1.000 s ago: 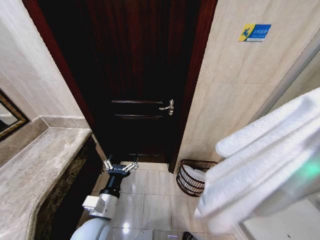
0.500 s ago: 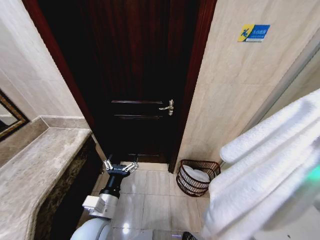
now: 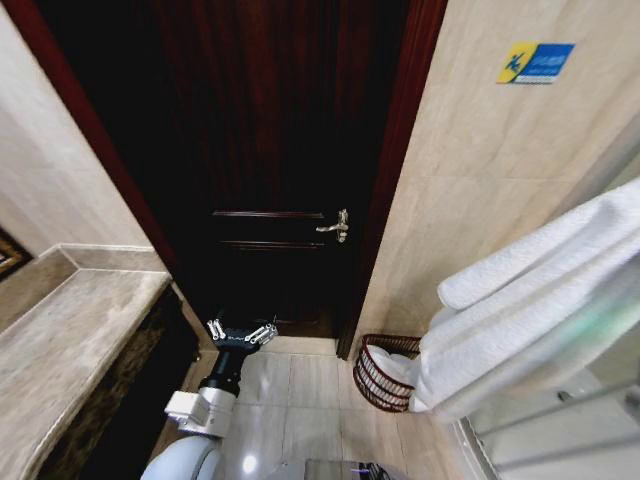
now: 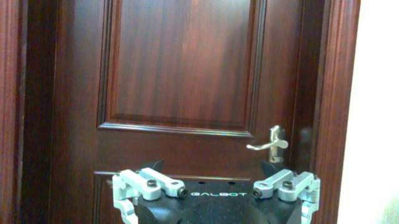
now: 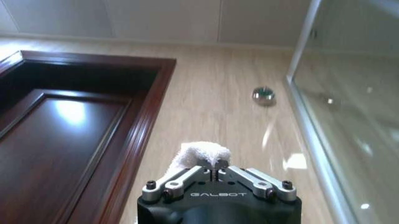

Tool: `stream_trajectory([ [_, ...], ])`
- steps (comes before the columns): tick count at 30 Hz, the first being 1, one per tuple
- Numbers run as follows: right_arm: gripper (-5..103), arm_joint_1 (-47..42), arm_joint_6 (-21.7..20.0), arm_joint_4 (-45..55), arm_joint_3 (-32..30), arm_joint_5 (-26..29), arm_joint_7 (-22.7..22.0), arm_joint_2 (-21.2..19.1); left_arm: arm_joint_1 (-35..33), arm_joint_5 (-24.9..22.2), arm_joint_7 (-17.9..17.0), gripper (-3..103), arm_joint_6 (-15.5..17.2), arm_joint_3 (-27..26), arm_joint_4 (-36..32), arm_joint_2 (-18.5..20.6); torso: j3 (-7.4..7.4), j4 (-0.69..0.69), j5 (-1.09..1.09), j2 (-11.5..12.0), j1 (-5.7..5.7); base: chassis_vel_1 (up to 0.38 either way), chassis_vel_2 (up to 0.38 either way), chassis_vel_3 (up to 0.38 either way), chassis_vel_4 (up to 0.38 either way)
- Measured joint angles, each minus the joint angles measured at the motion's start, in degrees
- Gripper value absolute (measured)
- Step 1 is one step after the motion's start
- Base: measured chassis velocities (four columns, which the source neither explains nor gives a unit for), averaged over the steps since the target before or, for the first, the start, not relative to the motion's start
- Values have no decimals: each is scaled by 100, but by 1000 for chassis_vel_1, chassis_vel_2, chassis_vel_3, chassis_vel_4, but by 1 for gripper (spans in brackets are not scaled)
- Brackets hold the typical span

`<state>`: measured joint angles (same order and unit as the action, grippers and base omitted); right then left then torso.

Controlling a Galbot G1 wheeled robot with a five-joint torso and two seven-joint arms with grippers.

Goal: Discard the used towel into the hamper.

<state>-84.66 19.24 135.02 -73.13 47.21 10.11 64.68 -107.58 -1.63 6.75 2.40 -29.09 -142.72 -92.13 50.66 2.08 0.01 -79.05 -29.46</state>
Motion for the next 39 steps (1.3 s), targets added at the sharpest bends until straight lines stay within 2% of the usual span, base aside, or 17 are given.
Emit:
stream_trajectory([
  [22,2,861,571,-1608,1292,-209,409,-183,-1,0,0,100,0,0,0,0,-2,-1,-1,-4,7,7,-6,-7,3],
  [39,2,1600,850,-2671,1841,-403,616,-182,-1,0,0,100,0,0,0,0,-2,-1,-1,-4,8,0,0,0,0],
])
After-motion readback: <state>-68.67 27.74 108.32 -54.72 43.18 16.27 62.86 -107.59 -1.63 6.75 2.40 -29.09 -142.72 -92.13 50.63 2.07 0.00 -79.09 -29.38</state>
